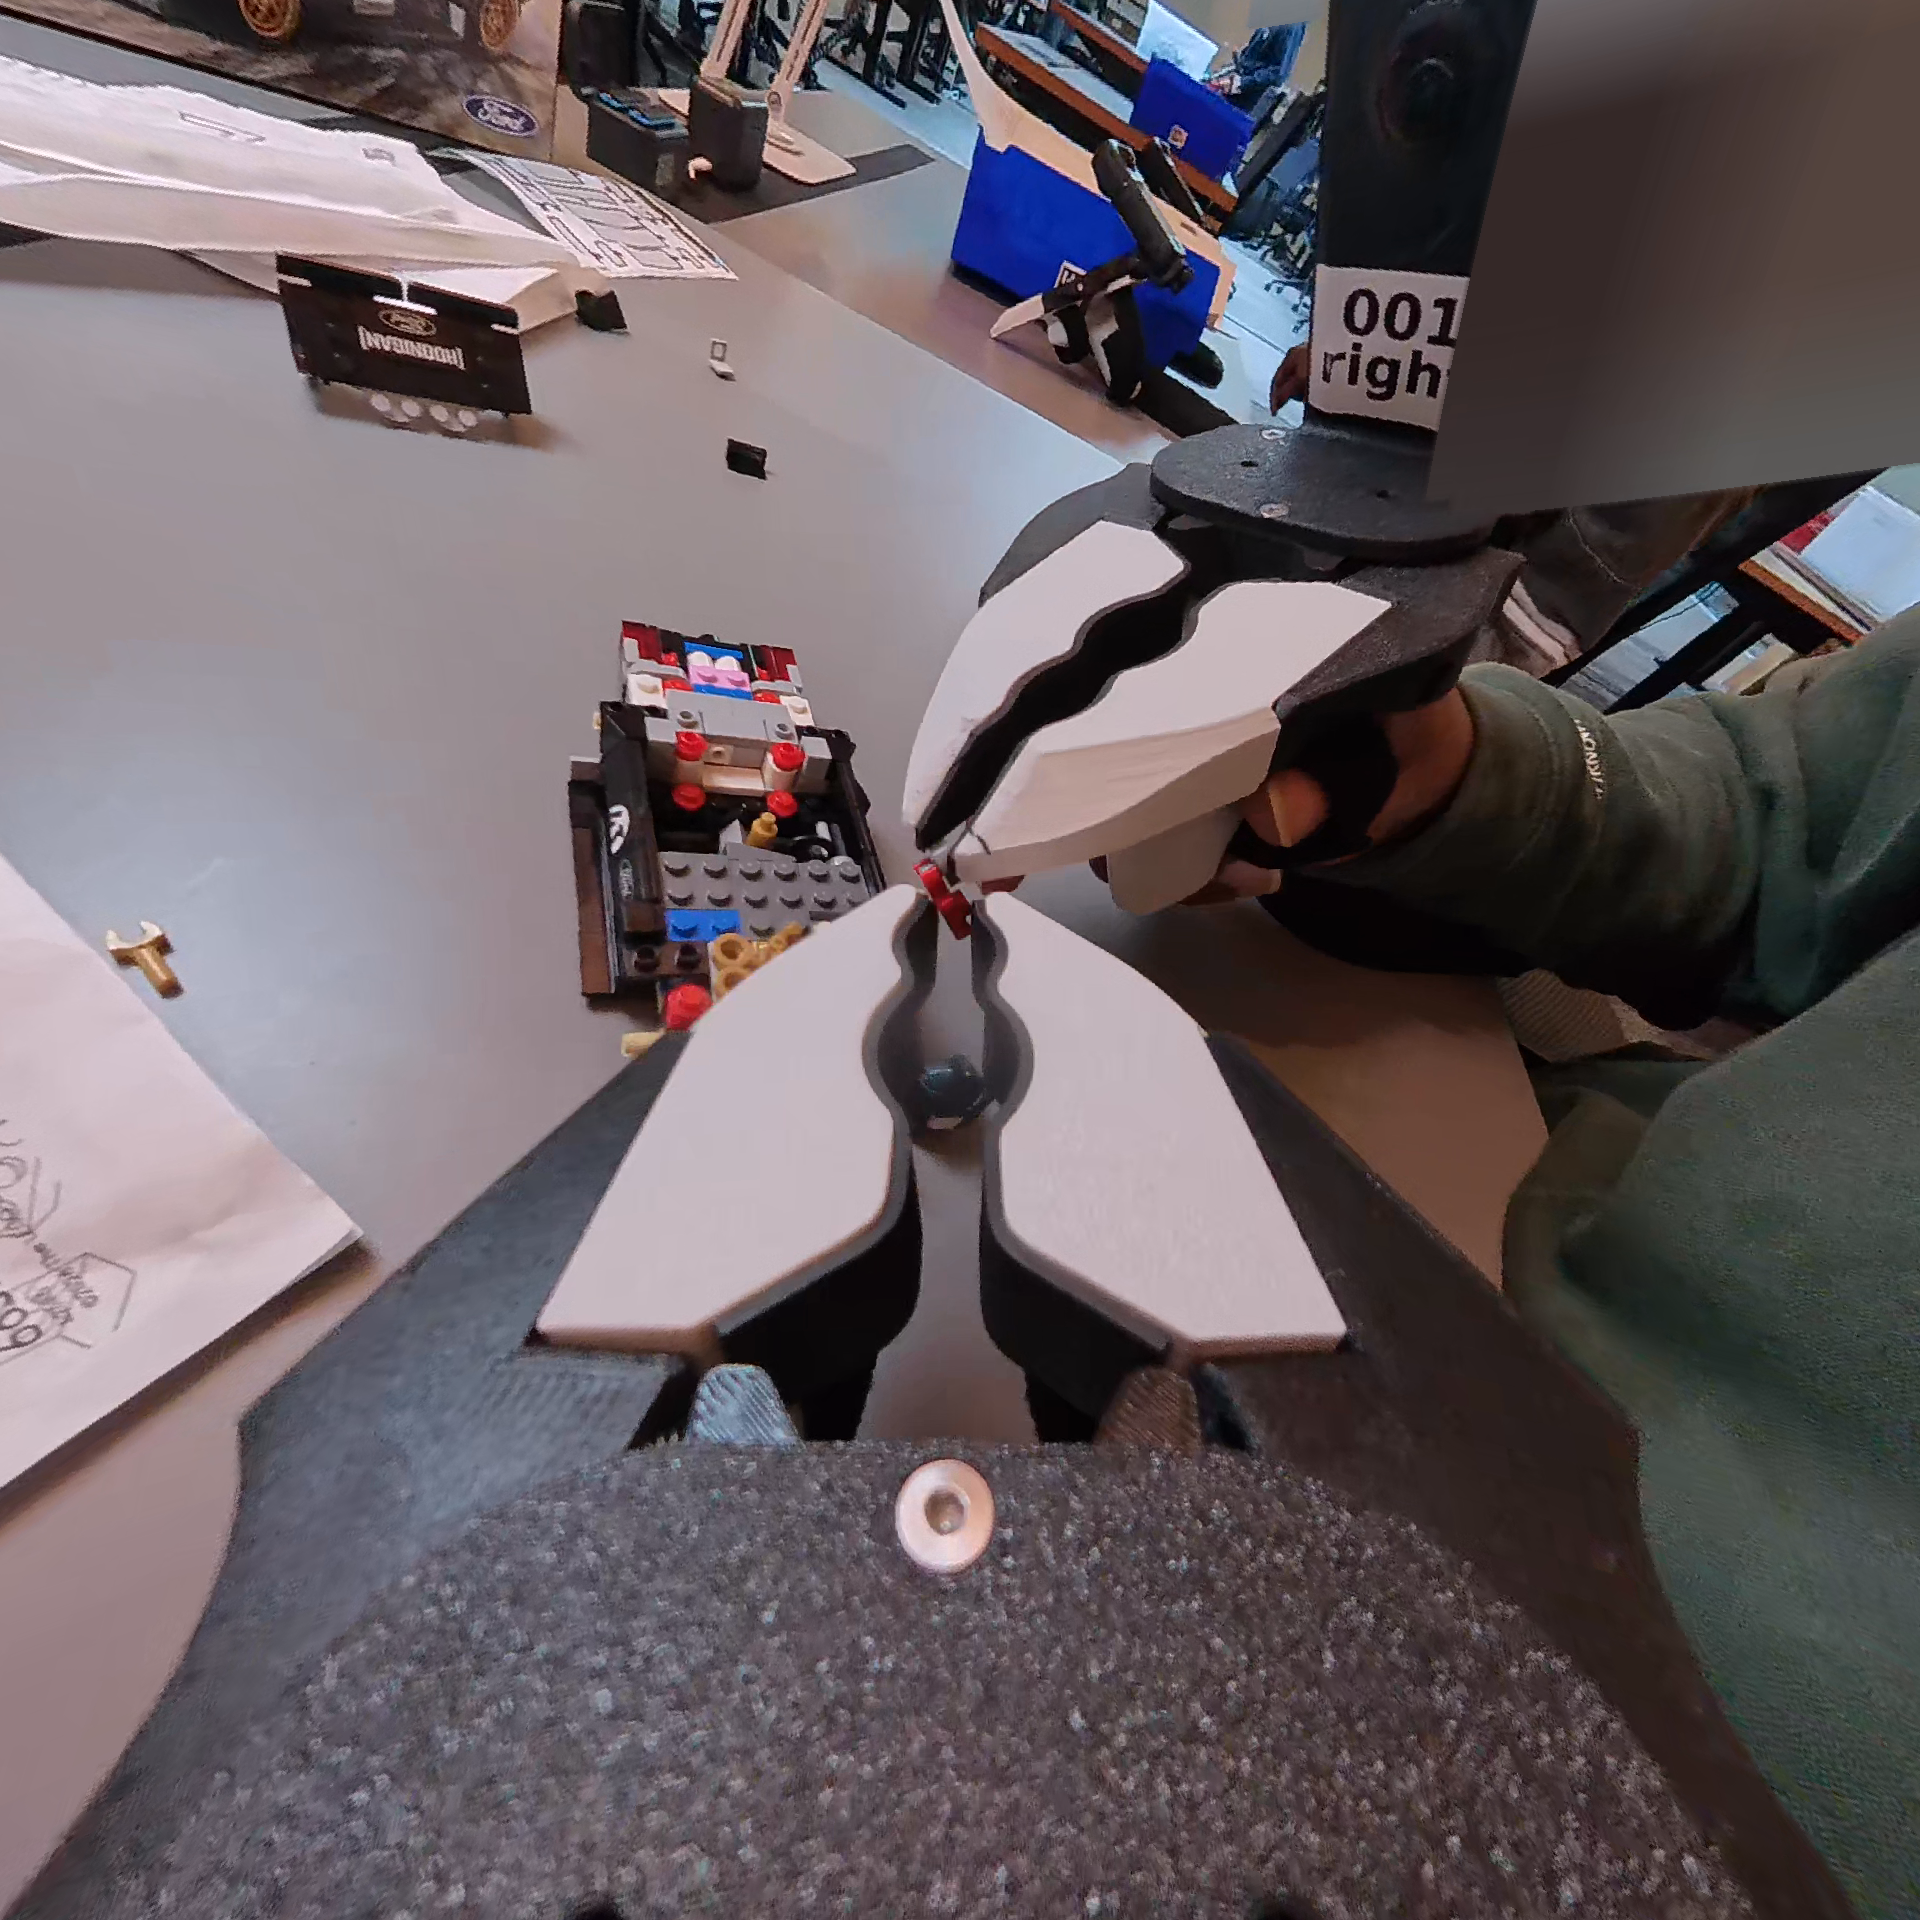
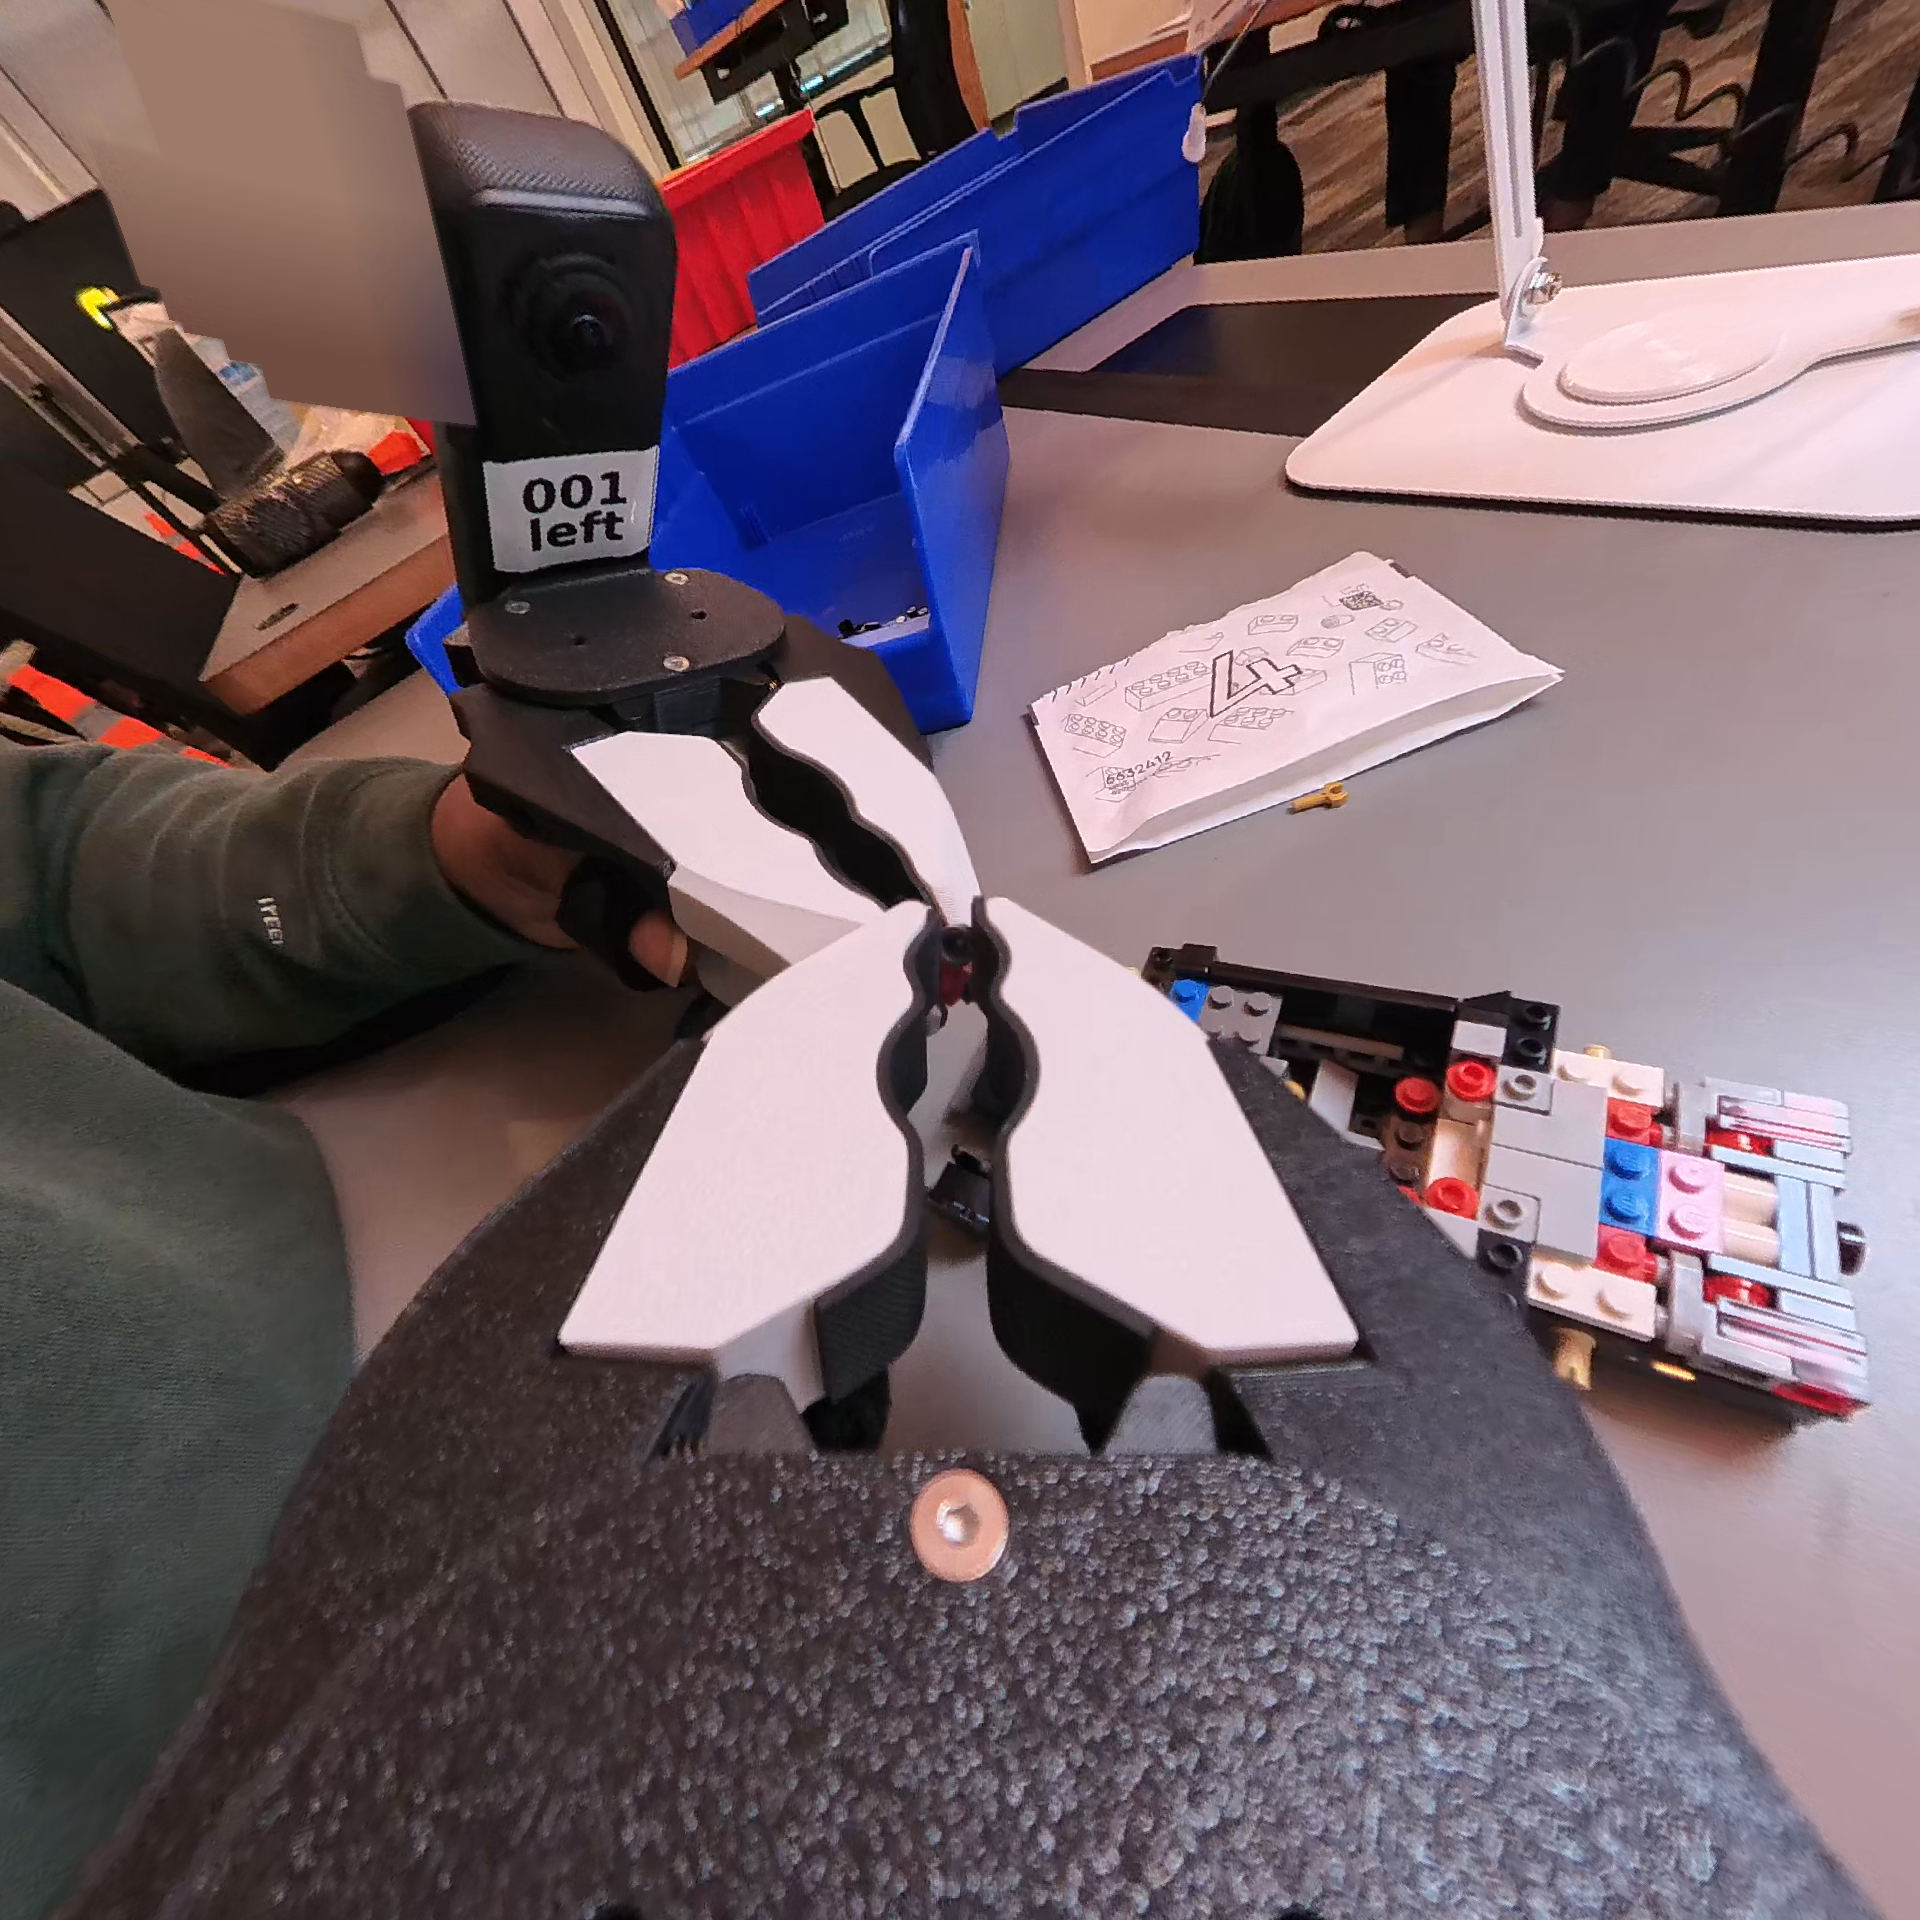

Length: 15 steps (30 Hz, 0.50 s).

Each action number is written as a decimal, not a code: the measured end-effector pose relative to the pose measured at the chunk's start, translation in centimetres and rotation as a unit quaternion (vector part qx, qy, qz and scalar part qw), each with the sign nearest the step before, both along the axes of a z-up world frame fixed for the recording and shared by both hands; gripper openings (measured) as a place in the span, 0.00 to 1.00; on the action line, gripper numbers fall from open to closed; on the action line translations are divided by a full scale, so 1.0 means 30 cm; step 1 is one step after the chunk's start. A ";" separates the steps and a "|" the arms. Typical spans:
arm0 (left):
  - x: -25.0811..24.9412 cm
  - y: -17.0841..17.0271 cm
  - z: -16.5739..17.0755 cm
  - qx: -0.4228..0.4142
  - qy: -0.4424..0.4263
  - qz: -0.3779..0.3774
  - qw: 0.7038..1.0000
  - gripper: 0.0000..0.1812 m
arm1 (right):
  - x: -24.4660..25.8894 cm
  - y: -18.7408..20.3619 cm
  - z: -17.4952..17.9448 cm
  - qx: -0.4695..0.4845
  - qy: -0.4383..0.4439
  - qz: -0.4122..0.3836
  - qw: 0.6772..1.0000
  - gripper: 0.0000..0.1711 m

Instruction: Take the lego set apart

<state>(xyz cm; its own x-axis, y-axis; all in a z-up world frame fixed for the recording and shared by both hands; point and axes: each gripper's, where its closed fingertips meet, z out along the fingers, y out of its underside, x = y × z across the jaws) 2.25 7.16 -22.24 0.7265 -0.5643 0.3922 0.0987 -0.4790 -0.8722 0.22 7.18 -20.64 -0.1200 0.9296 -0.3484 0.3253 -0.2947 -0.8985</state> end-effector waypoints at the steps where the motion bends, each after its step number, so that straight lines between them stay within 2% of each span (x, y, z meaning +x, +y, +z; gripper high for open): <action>1: 0.000 0.000 -0.001 0.001 0.002 -0.001 1.000 0.03 | 0.001 0.003 0.003 -0.011 0.003 0.000 1.000 0.02; 5: 0.005 -0.005 0.004 0.005 0.001 -0.011 1.000 0.03 | 0.011 0.018 0.018 -0.059 0.014 0.005 0.998 0.00; 10: 0.001 -0.007 0.012 0.008 0.001 -0.012 1.000 0.03 | 0.022 0.042 0.041 -0.050 0.032 0.001 0.998 0.00; 12: -0.004 -0.006 0.016 0.003 -0.016 -0.011 1.000 0.03 | 0.026 0.032 0.044 -0.043 0.033 0.017 0.998 0.05; 15: -0.013 -0.004 0.024 0.003 -0.030 -0.007 1.000 0.03 | 0.027 0.011 0.039 -0.027 0.031 0.034 0.999 0.07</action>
